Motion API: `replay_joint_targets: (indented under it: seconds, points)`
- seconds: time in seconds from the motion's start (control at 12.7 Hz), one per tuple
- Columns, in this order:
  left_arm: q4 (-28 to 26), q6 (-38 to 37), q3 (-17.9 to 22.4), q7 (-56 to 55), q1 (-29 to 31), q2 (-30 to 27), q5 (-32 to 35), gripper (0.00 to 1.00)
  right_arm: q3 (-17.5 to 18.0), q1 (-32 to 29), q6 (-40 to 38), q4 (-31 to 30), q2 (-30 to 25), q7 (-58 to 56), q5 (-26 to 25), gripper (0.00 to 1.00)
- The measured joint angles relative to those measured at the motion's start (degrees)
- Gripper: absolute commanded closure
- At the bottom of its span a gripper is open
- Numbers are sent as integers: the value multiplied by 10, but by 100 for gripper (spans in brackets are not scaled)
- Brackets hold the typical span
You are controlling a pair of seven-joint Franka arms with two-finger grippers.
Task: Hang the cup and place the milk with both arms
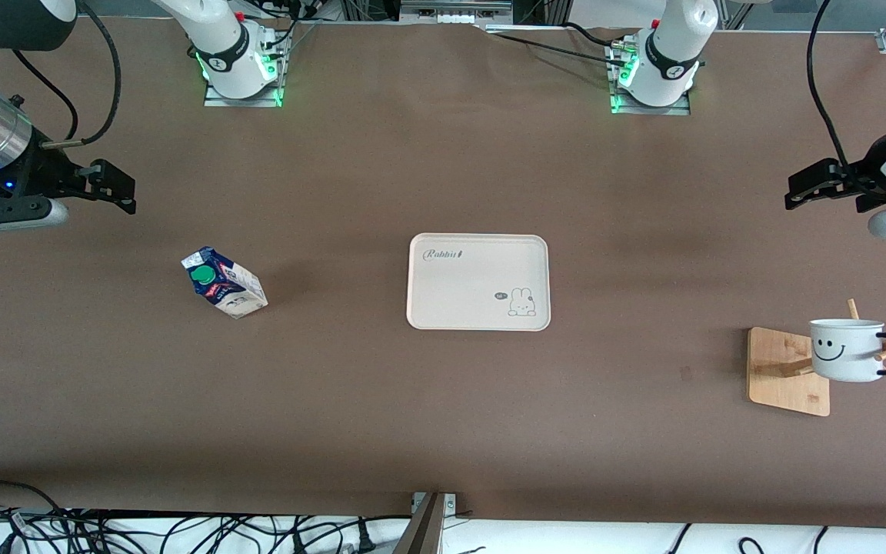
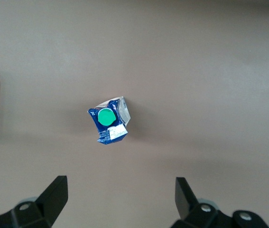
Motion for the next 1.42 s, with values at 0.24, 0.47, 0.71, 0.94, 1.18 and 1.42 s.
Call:
replay_joint_targets:
  seconds: [0.24,0.47,0.71,0.94,1.18,1.42]
  points:
    - [1,-2,3,65,10,-2,-3,0,0,0,0,0,0,0,0,0]
    - [-1,1,-58,85,90,-3,-10,0,0,0,0,0,0,0,0,0]
    - [-22,29,-117,77,159,-17,-9,0,2,2,0,0,0,0,0,0]
    - [-38,16,-115,68,150,-34,20,0,2,2,0,0,0,0,0,0]
    - [-88,34,-76,67,108,-71,26,0,2,2,0,1,0,0,0,0]
    - [-106,42,-66,66,100,-86,26,0,2,2,0,1,0,0,0,0]
